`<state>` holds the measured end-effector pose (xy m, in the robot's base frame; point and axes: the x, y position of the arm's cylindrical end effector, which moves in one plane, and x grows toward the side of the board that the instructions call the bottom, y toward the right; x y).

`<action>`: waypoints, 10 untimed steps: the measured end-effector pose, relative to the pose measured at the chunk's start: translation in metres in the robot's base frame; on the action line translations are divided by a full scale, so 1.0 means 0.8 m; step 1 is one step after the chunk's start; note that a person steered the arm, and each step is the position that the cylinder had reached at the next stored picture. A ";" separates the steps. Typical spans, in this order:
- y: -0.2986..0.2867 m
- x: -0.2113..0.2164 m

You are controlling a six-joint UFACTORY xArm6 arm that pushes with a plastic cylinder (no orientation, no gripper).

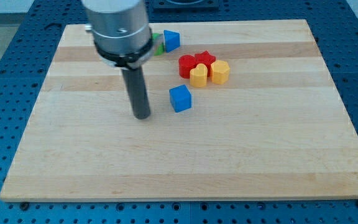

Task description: Move the blue cube to the yellow heart

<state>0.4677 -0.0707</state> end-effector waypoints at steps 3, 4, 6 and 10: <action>0.072 0.006; 0.006 -0.009; 0.058 -0.045; 0.132 -0.001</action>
<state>0.4667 0.0347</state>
